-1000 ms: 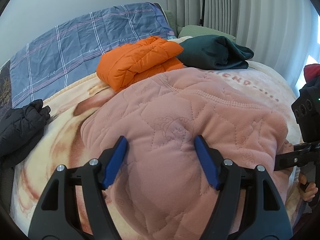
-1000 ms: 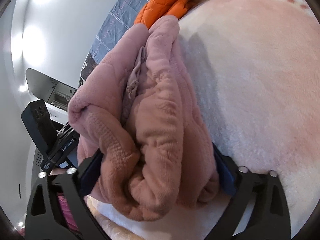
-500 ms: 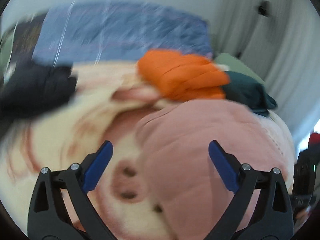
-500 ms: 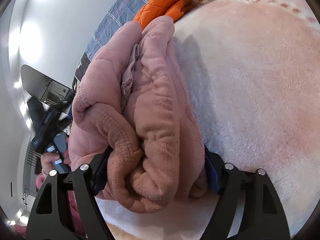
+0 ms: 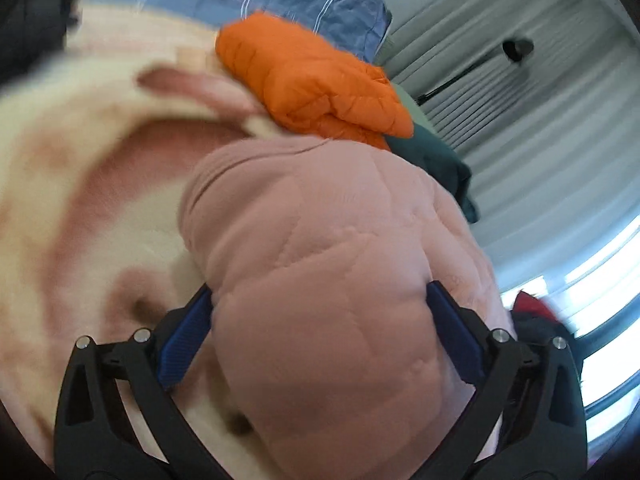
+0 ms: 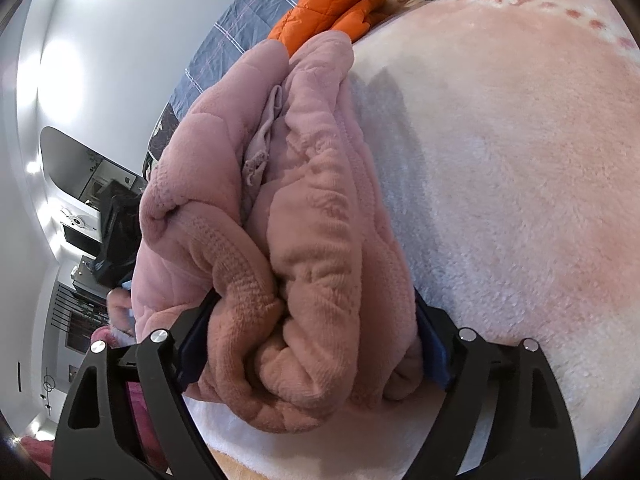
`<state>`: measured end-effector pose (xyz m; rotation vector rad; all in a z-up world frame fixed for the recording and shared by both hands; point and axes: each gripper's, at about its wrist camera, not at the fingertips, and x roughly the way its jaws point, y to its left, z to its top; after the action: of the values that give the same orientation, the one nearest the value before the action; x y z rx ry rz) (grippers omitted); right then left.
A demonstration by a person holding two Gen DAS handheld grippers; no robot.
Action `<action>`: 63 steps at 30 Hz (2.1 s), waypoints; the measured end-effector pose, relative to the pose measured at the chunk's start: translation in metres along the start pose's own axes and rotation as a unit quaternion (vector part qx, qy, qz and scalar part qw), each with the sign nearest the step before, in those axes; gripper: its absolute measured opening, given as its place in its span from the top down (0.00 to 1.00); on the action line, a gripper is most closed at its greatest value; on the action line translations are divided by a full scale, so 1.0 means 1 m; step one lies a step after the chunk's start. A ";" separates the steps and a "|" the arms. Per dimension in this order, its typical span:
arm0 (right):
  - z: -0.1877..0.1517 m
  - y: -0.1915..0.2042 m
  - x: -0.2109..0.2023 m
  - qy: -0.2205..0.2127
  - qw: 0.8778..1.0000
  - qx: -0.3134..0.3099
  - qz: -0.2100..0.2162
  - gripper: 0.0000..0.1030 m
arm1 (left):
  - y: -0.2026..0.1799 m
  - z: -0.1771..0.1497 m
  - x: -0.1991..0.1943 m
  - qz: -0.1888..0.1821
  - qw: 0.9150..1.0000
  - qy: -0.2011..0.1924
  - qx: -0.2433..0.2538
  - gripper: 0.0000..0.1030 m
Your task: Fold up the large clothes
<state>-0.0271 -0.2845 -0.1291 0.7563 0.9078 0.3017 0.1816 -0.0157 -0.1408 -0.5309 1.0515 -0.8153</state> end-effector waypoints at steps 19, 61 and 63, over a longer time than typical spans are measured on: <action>-0.012 0.010 -0.006 -0.023 0.999 -0.009 -0.023 0.18 | 0.014 0.000 0.001 -0.022 1.000 -0.012 -0.015 0.02; 0.132 0.144 0.027 -0.076 0.964 -0.216 0.133 0.46 | -0.081 0.120 -0.161 0.001 0.964 -0.224 0.142 0.13; 0.156 0.155 0.057 -0.072 0.963 -0.210 0.151 0.46 | -0.081 0.148 -0.174 0.027 0.962 -0.227 0.149 0.13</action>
<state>0.1428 -0.2163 0.0064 0.5114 0.5595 0.6766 0.2452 0.0756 0.0751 -0.4026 0.5070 -0.7421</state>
